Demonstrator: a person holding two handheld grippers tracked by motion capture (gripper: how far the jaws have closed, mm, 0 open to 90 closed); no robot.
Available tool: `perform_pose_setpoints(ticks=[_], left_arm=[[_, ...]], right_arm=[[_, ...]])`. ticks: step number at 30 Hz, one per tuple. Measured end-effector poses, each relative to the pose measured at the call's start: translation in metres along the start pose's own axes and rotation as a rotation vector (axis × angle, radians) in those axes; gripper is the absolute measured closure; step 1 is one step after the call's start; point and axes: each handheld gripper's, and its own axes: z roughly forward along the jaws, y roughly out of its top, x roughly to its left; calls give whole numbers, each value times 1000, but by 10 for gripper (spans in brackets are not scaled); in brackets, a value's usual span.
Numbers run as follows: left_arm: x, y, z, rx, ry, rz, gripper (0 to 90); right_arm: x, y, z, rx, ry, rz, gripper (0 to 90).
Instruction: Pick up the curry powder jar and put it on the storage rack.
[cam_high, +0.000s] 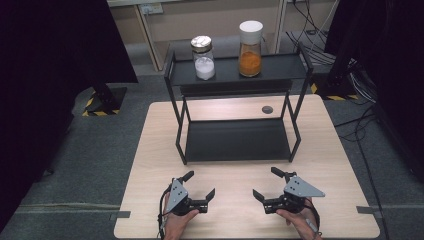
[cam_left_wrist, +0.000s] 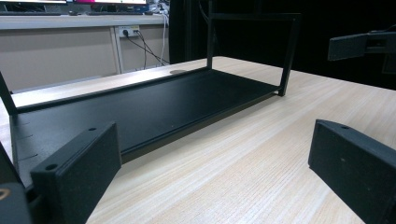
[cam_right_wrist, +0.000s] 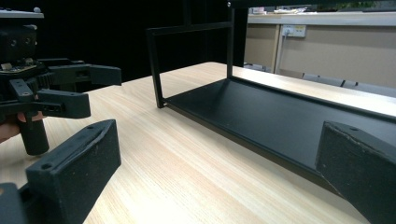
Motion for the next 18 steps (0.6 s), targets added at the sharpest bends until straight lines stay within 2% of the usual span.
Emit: perform_pose_setpoints(ticks=[18], left_arm=[[0,0,0,-4,-8,-1,18]], right_arm=[[-1,-8,1,16,5,16,4]])
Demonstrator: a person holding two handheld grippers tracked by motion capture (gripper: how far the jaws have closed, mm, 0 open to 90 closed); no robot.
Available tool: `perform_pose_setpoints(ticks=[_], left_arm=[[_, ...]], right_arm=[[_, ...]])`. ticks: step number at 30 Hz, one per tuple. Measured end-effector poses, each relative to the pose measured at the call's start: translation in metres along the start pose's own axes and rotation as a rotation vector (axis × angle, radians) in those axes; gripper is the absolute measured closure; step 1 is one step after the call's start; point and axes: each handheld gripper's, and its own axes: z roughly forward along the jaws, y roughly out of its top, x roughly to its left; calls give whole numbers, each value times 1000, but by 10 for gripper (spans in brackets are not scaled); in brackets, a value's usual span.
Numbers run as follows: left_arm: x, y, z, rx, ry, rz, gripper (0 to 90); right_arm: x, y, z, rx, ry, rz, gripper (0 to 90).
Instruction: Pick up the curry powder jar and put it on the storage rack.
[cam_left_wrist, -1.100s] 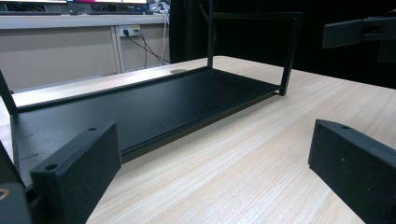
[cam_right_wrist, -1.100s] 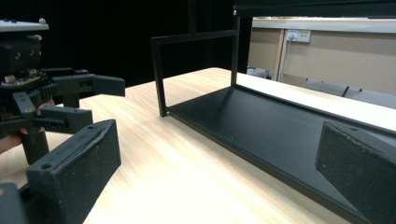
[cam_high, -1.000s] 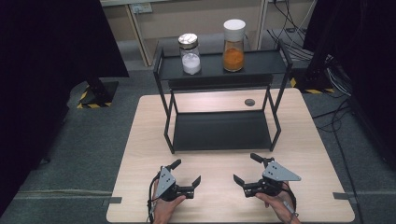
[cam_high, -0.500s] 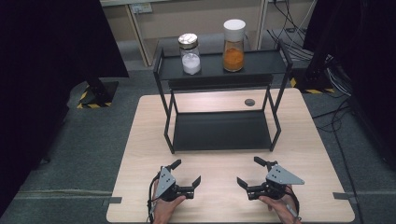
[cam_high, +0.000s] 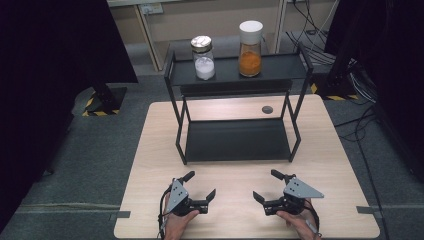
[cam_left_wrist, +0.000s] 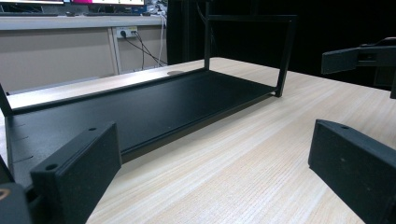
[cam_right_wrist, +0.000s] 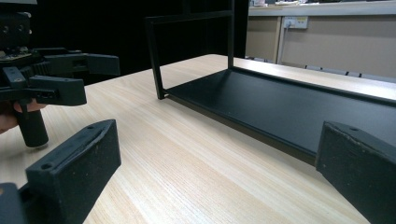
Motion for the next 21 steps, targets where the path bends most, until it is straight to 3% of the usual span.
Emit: perform_pose_setpoints(ticks=[21], left_arm=[[0,0,0,1,-1,0,18]], right_arm=[[-3,-1,-3,-14,-13,21,4]])
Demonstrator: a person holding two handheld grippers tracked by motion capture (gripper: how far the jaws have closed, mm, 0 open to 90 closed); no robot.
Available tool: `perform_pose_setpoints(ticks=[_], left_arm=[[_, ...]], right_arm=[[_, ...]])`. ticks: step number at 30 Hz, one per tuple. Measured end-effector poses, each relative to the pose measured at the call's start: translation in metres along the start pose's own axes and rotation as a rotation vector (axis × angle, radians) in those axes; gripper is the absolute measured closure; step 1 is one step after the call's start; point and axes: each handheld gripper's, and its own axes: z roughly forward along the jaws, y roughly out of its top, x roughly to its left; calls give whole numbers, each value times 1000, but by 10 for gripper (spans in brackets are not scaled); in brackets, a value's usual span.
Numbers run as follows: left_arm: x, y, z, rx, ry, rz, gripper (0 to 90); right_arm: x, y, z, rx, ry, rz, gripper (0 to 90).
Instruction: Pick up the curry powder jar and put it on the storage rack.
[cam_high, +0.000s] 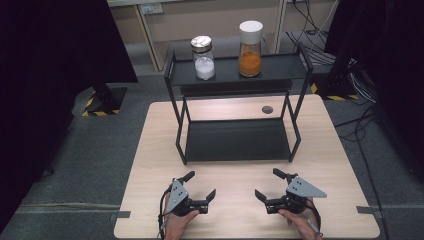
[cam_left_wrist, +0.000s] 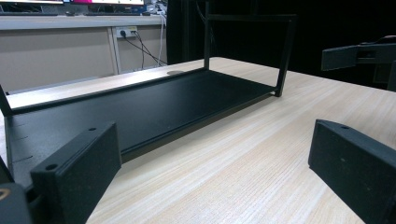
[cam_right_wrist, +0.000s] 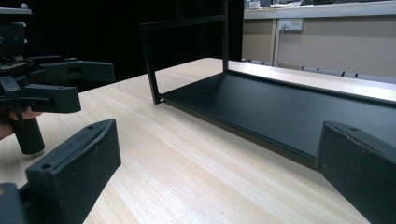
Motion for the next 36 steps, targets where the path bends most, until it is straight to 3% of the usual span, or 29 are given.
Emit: perform_pose_setpoints(ticks=[36], left_arm=[[0,0,0,0,-1,0,18]], right_arm=[[-1,-1,0,4,-5,12,4]])
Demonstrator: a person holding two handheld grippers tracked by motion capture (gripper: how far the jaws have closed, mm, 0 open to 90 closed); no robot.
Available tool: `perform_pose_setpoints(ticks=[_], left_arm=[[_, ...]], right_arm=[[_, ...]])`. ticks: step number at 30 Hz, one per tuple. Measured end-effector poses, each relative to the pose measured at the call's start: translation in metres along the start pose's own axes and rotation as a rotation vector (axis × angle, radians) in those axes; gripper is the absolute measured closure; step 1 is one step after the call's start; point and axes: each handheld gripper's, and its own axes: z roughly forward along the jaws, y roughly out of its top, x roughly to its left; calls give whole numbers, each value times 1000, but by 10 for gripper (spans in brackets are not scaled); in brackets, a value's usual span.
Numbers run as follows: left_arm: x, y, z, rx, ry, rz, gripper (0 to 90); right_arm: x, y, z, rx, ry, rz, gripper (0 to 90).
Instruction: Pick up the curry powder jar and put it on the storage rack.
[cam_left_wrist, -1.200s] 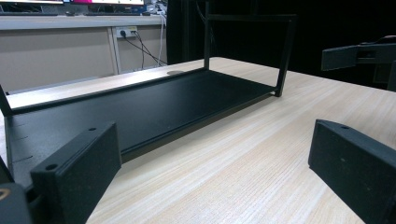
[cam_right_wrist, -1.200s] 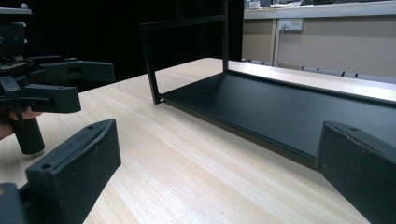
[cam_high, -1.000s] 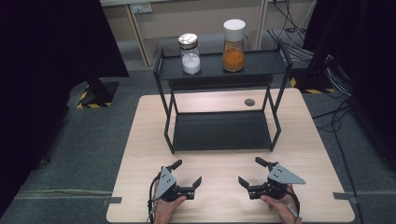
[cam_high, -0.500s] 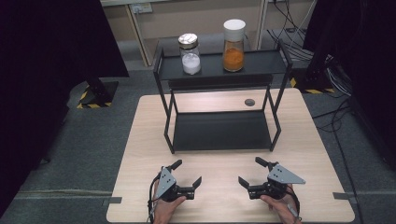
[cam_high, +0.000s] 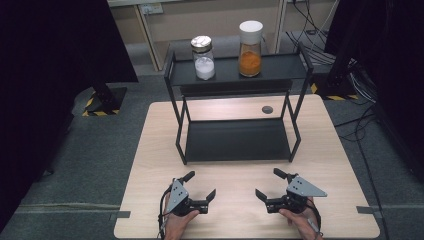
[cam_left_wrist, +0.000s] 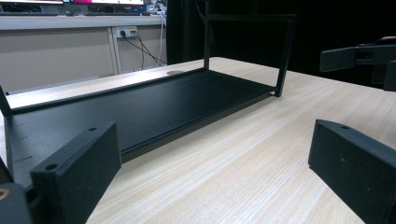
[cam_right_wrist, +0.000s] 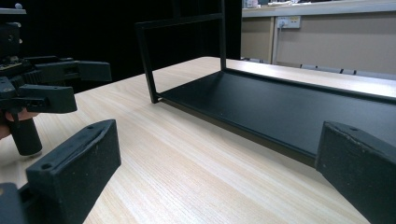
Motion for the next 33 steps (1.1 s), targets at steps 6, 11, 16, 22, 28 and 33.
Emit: perform_pose_setpoints(ticks=[6,11,16,22,28,33], left_arm=[[0,0,0,0,1,1,18],[0,0,0,-1,0,0,18],[0,0,0,0,1,1,18],[0,0,0,-1,1,0,18],[0,0,0,0,1,0,18],[1,0,0,0,2,0,18]], right_arm=[[-1,0,-1,-6,2,7,4],[0,0,0,-3,3,5,4],[-1,0,-1,-5,2,6,4],[-1,0,0,-4,3,6,4],[-1,0,0,-4,2,7,4],[-1,-1,0,-5,2,10,4]])
